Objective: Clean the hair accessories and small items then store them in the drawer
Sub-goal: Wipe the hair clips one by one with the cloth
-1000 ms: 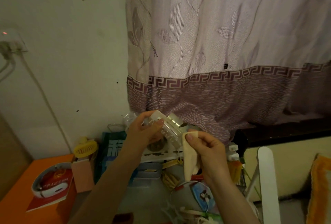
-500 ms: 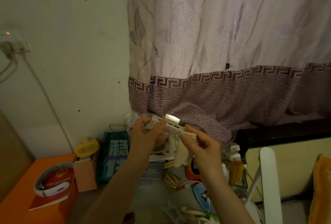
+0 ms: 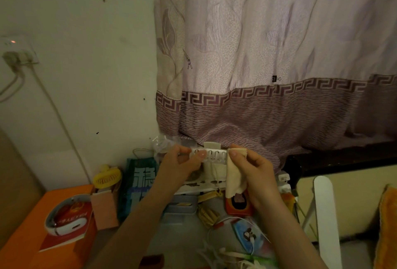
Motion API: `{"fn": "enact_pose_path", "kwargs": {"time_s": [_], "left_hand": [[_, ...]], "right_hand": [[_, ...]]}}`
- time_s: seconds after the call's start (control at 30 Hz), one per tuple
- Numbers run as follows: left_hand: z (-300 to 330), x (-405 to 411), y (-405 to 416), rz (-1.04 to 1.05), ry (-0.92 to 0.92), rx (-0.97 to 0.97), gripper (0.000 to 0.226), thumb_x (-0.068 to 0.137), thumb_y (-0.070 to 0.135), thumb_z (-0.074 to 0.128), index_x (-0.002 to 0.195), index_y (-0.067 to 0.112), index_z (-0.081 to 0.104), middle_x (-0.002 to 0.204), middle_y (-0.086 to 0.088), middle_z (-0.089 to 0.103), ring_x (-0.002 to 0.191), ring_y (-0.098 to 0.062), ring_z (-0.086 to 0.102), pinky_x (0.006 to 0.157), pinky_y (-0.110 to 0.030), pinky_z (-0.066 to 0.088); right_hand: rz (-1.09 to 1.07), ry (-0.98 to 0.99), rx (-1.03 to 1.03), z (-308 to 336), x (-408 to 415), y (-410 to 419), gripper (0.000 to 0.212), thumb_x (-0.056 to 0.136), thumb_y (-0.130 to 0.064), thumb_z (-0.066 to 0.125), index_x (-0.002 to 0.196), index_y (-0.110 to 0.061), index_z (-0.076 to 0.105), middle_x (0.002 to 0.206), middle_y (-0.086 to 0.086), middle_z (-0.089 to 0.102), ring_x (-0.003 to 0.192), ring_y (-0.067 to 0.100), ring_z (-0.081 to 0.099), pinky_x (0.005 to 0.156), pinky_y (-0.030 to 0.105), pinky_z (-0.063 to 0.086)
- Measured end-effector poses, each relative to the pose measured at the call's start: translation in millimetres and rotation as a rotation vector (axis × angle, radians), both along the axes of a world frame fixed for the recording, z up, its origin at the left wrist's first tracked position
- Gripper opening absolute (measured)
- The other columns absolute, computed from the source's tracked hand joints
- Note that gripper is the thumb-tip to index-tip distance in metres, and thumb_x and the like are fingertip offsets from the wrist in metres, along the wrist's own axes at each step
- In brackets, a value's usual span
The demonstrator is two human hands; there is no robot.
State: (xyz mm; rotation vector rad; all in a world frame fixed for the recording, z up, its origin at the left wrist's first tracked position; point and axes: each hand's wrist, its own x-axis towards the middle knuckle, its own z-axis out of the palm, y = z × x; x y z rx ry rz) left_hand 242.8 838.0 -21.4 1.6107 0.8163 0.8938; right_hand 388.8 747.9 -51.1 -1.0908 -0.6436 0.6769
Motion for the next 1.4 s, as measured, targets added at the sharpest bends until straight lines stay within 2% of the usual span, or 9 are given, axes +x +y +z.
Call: {"fn": "enact_pose_path", "kwargs": {"time_s": [0.07,0.17,0.37,0.5,0.67,1.0,1.1,1.23,1.4], "left_hand": [[1.6,-2.3,1.1,-0.013,0.020,0.096,0.027,0.084,0.020,0.068,0.105,0.016,0.053,0.084,0.007,0.064,0.062,0.008,0.062,0.053,-0.008,0.048],[0.9,-6.5,7.3,-0.088,-0.009,0.187,0.045,0.076,0.011,0.075,0.117,0.015,0.057,0.105,0.005,0.066,0.086,0.002,0.067,0.069,-0.013,0.053],[1.6,-6.2,11.6,-0.077,-0.072,0.253,0.034,0.072,0.004,0.076,0.100,0.021,0.068,0.098,0.008,0.071,0.091,-0.004,0.068,0.076,-0.018,0.055],[0.4,-3.6,13.3,-0.054,-0.060,0.255,0.033,0.073,0.005,0.075,0.099,0.023,0.068,0.098,0.006,0.071,0.090,-0.005,0.068,0.074,-0.018,0.055],[0.4,1.5,7.9,-0.067,-0.059,0.250,0.032,0.071,0.004,0.076,0.099,0.016,0.068,0.093,0.003,0.071,0.085,-0.004,0.069,0.068,-0.014,0.053],[5.9,3.0,0.1,-0.149,0.039,0.168,0.014,0.082,0.015,0.070,0.083,0.028,0.064,0.062,0.020,0.068,0.059,0.005,0.064,0.048,-0.009,0.045],[8.6,5.6,-1.3,-0.167,0.049,0.044,0.008,0.086,0.020,0.064,0.094,0.023,0.066,0.070,0.016,0.070,0.063,0.002,0.067,0.053,-0.013,0.050],[9.3,6.8,-1.3,-0.191,0.083,-0.062,0.035,0.083,0.022,0.069,0.115,0.031,0.056,0.090,0.002,0.067,0.067,-0.011,0.070,0.061,-0.024,0.057],[8.6,7.7,1.7,-0.250,0.106,-0.104,0.045,0.082,0.022,0.070,0.123,0.033,0.053,0.089,0.007,0.067,0.071,-0.011,0.071,0.065,-0.024,0.058]], "right_hand": [[0.024,-0.029,-0.018,3.2,4.2,-0.6,0.010,0.079,-0.015,0.070,0.088,-0.015,0.075,0.087,0.008,0.075,0.083,0.023,0.070,0.073,0.036,0.056],[0.022,-0.021,-0.024,4.9,9.9,-1.8,0.008,0.083,-0.013,0.068,0.086,-0.016,0.075,0.083,0.006,0.075,0.076,0.018,0.070,0.067,0.033,0.055],[0.031,0.075,-0.015,4.6,12.0,-0.4,0.009,0.083,-0.013,0.069,0.089,-0.010,0.074,0.083,0.010,0.075,0.072,0.020,0.070,0.061,0.030,0.056],[0.062,0.124,-0.009,3.5,7.0,3.1,0.022,0.075,-0.014,0.074,0.095,-0.007,0.072,0.091,0.012,0.074,0.081,0.023,0.070,0.070,0.034,0.057],[0.000,0.169,-0.027,-0.6,-0.6,11.3,0.059,0.058,-0.021,0.082,0.113,-0.007,0.065,0.100,0.013,0.072,0.093,0.029,0.069,0.084,0.044,0.056],[-0.037,0.095,-0.062,5.1,11.9,8.4,0.035,0.073,-0.016,0.079,0.105,-0.006,0.068,0.098,0.013,0.072,0.088,0.027,0.070,0.080,0.041,0.057],[0.010,0.024,-0.074,9.3,15.9,6.0,0.047,0.068,-0.025,0.079,0.110,-0.007,0.068,0.097,0.013,0.073,0.088,0.028,0.070,0.078,0.040,0.057],[0.064,-0.055,-0.090,14.4,19.1,3.1,0.064,0.062,-0.034,0.077,0.120,-0.011,0.065,0.102,0.013,0.071,0.088,0.025,0.070,0.069,0.031,0.054],[0.113,-0.060,-0.088,17.0,22.0,0.6,0.047,0.075,-0.020,0.075,0.120,-0.009,0.064,0.102,0.013,0.071,0.090,0.026,0.069,0.072,0.032,0.056]]}}
